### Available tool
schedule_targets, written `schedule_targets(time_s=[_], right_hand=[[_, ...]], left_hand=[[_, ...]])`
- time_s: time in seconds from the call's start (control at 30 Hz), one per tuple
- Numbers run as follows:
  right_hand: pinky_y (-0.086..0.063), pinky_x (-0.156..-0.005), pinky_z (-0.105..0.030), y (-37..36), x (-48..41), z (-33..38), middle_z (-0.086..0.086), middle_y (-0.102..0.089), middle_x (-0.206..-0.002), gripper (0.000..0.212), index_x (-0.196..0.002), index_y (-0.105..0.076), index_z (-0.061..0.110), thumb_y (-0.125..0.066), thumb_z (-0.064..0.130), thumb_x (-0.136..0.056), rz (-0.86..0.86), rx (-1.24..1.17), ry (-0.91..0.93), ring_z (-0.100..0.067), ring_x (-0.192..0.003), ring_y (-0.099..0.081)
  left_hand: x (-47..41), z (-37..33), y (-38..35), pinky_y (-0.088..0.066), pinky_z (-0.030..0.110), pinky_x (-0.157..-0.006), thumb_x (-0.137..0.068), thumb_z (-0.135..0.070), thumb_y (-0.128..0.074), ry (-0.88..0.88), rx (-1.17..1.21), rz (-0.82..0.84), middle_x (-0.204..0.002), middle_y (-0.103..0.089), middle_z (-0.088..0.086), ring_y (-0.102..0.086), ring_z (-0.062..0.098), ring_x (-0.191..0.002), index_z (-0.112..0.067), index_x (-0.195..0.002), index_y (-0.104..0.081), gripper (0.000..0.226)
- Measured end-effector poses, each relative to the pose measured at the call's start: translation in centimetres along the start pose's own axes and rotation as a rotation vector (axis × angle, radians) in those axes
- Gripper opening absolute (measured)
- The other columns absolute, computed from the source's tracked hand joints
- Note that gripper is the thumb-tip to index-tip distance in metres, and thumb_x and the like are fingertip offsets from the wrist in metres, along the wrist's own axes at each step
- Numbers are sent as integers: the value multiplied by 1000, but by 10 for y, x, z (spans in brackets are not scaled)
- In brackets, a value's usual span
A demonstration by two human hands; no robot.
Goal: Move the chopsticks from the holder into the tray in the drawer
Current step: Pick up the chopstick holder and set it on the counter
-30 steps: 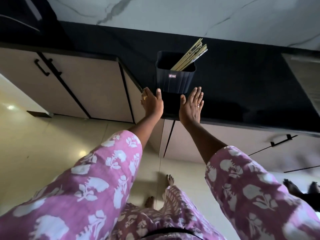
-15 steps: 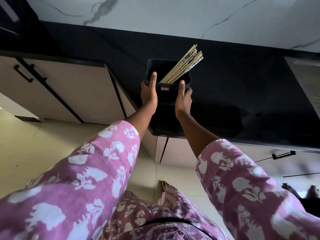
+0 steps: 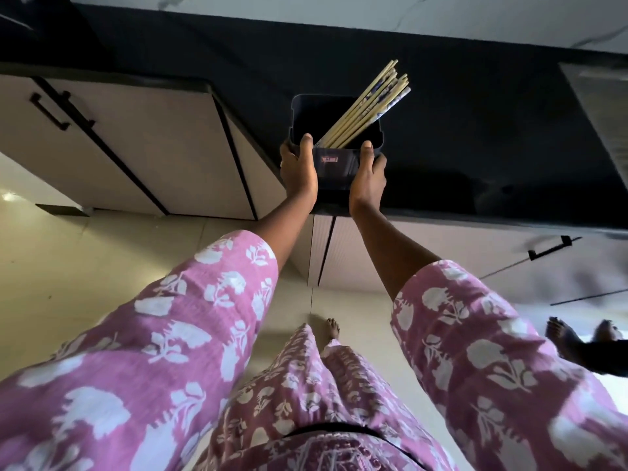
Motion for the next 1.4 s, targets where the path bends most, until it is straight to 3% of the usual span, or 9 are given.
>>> schedule_targets(time_s=[0.1, 0.4, 0.57, 0.83, 0.93, 1.1, 1.2, 1.33, 1.4], right_hand=[[-42, -97, -34, 15, 24, -7, -15, -50, -135, 50, -139, -35, 9, -34, 41, -100, -16, 4, -7, -25, -120, -50], [-34, -84, -27, 61, 93, -26, -15, -55, -125, 39, -131, -42, 4, -35, 27, -101, 77, 72, 15, -16, -102, -46], [-34, -85, -27, 96, 133, -56, -6, -50, -110, 36, -129, -45, -1, -38, 16, -98, 152, 66, -5, -16, -101, -45], [-35, -91, -34, 160, 238, -143, -14, -56, -118, 68, -128, -47, -2, -37, 38, -74, 363, 330, -114, -24, -107, -47], [-37, -91, -34, 178, 282, -180, -22, -55, -128, 62, -129, -47, -3, -39, 36, -81, 492, 458, -174, -27, -111, -50], [-32, -74, -28, 197, 353, -241, -10, -51, -85, 41, -97, -53, 4, -35, 30, -71, 715, 582, -141, -20, -83, -42], [-30, -70, -30, 213, 403, -270, -9, -47, -75, 29, -90, -49, 11, -34, 28, -71, 870, 671, -122, -23, -76, -37], [-34, -77, -33, 230, 465, -304, -11, -54, -93, 53, -110, -58, 2, -33, 29, -72, 1083, 809, -103, -23, -87, -44], [-33, -77, -33, 239, 502, -313, -11, -54, -94, 55, -111, -58, 2, -32, 28, -70, 1201, 888, -79, -22, -86, -43]], left_hand=[[26, 10, 8, -45, 34, -88, -96, -31, -46, -17, -9, -25, -123, -57, 16, -56, 28, -111, -7, -130, -44, 42], [108, 51, 40, -40, 25, -58, -83, -36, -44, -22, 63, -63, -97, -62, 13, -58, 25, -83, -3, -122, -47, 51], [175, 83, 62, -41, 28, -68, -73, -31, -43, -25, 101, -157, -104, -61, 19, -56, 29, -84, -6, -121, -48, 55], [303, 196, 123, -49, 40, -85, -77, -21, -47, 135, 118, -326, -107, -62, 22, -60, 38, -98, -5, -118, -50, 45], [359, 234, 152, -51, 44, -90, -72, -24, -43, 196, 141, -414, -112, -59, 14, -58, 32, -103, -8, -124, -48, 55], [440, 331, 197, -44, 58, -90, -70, -26, -42, 348, 254, -577, -123, -53, 29, -48, 51, -111, -17, -133, -47, 63], [505, 372, 218, -38, 59, -100, -71, -31, -43, 409, 372, -728, -128, -53, 24, -45, 48, -120, -26, -134, -48, 63], [591, 401, 237, -41, 56, -100, -75, -27, -39, 451, 470, -931, -126, -54, 23, -47, 45, -118, -25, -136, -46, 62], [636, 411, 244, -47, 44, -93, -72, -26, -38, 456, 563, -1058, -113, -62, 11, -60, 27, -98, -23, -138, -45, 66]])
Point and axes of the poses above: each hand's wrist, its own x-axis away from the middle knuckle, its own y-axis out of the back of the hand, z = x × y, the point moved 2 cm from there along -x, towards the middle knuckle
